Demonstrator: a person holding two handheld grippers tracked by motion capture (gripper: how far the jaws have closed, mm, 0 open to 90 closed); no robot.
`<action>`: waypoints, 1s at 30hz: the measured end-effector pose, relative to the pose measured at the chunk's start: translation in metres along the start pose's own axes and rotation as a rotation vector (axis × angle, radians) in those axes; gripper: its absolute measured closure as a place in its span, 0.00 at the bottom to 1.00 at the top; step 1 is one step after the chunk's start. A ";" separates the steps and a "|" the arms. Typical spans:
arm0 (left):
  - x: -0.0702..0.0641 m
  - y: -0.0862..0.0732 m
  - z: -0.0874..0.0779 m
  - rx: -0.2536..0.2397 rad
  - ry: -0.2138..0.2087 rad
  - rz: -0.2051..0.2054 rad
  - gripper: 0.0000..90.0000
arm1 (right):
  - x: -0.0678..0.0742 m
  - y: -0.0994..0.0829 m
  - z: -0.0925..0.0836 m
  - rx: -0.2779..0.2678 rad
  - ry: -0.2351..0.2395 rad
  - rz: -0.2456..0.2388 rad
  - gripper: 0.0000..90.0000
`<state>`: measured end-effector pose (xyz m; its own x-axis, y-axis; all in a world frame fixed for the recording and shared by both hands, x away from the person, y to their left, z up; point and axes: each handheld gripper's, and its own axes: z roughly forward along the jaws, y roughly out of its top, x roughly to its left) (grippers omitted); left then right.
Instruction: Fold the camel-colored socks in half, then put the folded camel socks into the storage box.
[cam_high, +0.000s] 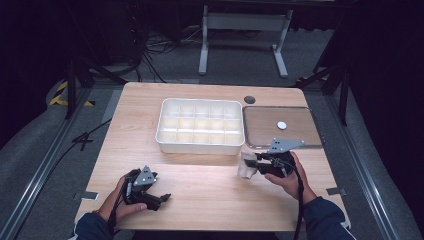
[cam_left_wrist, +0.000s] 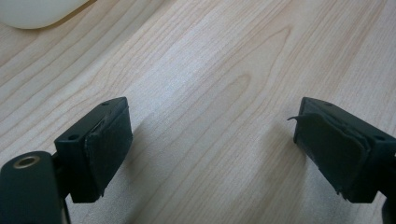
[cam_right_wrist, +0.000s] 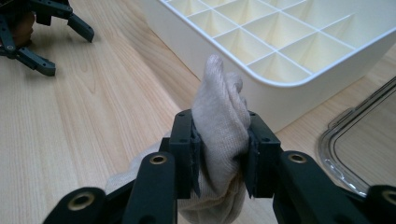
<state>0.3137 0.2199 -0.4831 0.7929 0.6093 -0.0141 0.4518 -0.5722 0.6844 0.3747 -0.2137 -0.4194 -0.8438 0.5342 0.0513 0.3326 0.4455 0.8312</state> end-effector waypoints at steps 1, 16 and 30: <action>0.000 0.000 0.000 0.000 0.001 -0.001 0.13 | 0.000 0.001 0.000 -0.003 -0.004 -0.005 0.77; -0.002 -0.001 -0.001 0.000 0.011 -0.011 0.13 | -0.002 0.010 -0.012 -0.067 -0.059 -0.019 0.77; -0.002 -0.001 -0.001 0.000 0.011 -0.012 0.13 | -0.003 0.014 -0.020 -0.110 -0.095 -0.013 0.77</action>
<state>0.3118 0.2197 -0.4831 0.7826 0.6224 -0.0142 0.4614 -0.5645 0.6844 0.3739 -0.2237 -0.3965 -0.8024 0.5967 -0.0086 0.2690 0.3744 0.8874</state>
